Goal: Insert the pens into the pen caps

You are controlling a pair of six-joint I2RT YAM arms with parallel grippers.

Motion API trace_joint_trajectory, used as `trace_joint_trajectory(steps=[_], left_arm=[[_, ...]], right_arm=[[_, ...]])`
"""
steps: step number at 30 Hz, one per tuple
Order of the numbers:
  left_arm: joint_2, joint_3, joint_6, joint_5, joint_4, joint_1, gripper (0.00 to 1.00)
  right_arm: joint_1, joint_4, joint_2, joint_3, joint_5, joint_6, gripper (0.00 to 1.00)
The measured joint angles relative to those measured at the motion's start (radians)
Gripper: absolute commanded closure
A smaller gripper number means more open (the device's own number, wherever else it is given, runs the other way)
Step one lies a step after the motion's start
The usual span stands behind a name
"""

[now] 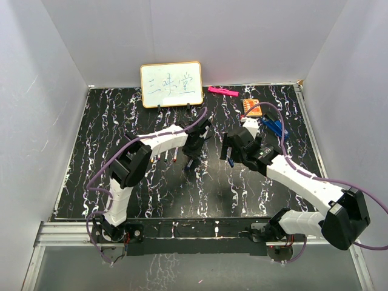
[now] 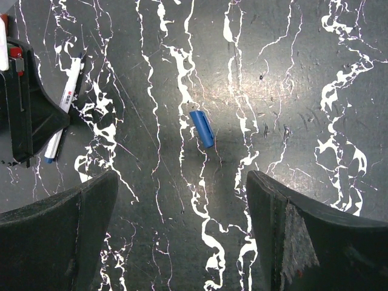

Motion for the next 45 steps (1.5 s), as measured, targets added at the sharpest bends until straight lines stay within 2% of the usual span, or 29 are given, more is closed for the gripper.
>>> trace_joint_trajectory(steps=[6,12,16,21,24,29,35,45], left_arm=[[0.000,-0.007,0.016,0.025,0.010,0.008,1.00],[-0.068,-0.104,0.023,0.069,0.107,0.025,1.00],[-0.138,-0.196,0.021,0.081,0.166,0.031,1.00],[-0.234,-0.311,0.019,0.105,0.157,0.035,1.00],[-0.301,-0.373,0.013,0.131,0.140,0.035,1.00],[-0.431,-0.435,-0.001,0.175,0.140,0.033,1.00],[-0.550,-0.488,-0.006,0.216,0.193,-0.001,1.00],[-0.664,-0.640,-0.031,0.312,0.345,-0.056,1.00]], right_arm=[[0.000,0.000,0.000,0.000,0.003,0.000,0.19],[-0.003,0.001,0.050,0.000,0.012,-0.019,0.30],[-0.020,-0.001,0.150,0.000,0.010,-0.048,0.32],[-0.042,0.000,0.234,0.001,0.006,-0.097,0.39],[-0.050,0.008,0.266,0.002,-0.006,-0.129,0.44],[-0.054,0.048,0.292,0.002,-0.040,-0.173,0.47],[-0.062,0.101,0.328,0.021,-0.066,-0.217,0.59],[-0.074,0.138,0.419,0.034,-0.105,-0.247,0.59]])
